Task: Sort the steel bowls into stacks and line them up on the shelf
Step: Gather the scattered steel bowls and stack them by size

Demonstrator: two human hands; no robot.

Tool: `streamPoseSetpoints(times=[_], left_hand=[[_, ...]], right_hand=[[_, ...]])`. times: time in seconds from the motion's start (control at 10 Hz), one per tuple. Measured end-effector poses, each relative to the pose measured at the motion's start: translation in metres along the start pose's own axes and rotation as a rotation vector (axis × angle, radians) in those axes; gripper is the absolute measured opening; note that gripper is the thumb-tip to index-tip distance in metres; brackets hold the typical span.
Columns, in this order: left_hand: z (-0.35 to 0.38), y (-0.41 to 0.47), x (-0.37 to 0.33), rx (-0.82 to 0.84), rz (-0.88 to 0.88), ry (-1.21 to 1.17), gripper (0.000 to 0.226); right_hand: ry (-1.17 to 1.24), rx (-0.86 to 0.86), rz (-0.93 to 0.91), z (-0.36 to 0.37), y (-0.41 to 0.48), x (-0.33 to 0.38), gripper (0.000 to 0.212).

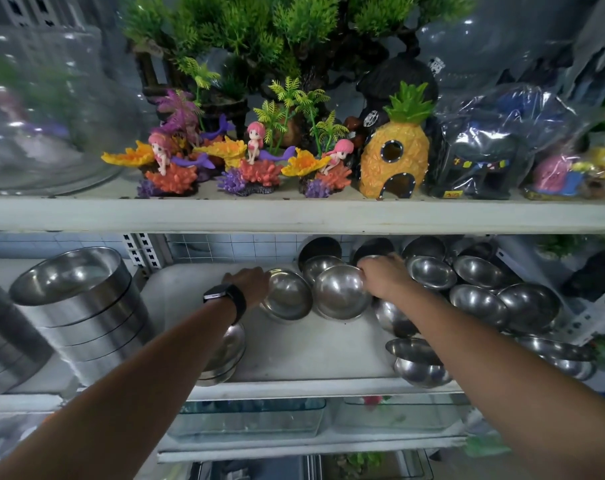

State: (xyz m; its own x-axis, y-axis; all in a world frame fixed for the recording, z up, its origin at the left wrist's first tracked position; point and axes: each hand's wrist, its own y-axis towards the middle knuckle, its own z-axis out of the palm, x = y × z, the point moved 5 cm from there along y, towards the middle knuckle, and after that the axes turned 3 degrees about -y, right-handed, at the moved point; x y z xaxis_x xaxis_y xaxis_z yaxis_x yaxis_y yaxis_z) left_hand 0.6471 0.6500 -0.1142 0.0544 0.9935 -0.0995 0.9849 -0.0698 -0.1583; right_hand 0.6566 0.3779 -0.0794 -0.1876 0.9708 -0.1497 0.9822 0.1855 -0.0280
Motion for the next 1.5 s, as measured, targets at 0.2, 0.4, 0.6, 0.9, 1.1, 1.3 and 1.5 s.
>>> streamPoseSetpoints(times=[0.2,0.4,0.6,0.9,1.1,1.3,1.5], left_hand=[[-0.017,-0.009,0.027,-0.068,-0.115,-0.284,0.039],[-0.035,-0.036,0.043,-0.174,-0.195,-0.486,0.042],[-0.043,-0.062,0.060,-0.186,-0.178,-0.757,0.039],[-0.041,-0.099,0.086,-0.256,-0.183,-0.876,0.034],[-0.032,-0.110,0.099,-0.391,-0.132,-0.813,0.045],[-0.026,-0.128,0.110,-0.371,-0.189,-0.552,0.044],[-0.010,-0.128,0.119,-0.324,-0.146,-0.670,0.041]], right_hand=[[0.282,-0.114,0.093,-0.016,-0.012,-0.006,0.034],[0.495,-0.157,0.149,-0.025,-0.016,0.001,0.030],[0.819,-0.140,0.180,-0.028,-0.026,0.023,0.027],[1.500,0.045,0.295,-0.005,-0.038,0.072,0.037],[1.584,0.030,0.302,0.000,-0.042,0.090,0.029],[1.584,0.034,0.360,0.001,-0.051,0.105,0.028],[1.637,0.066,0.415,0.002,-0.055,0.125,0.024]])
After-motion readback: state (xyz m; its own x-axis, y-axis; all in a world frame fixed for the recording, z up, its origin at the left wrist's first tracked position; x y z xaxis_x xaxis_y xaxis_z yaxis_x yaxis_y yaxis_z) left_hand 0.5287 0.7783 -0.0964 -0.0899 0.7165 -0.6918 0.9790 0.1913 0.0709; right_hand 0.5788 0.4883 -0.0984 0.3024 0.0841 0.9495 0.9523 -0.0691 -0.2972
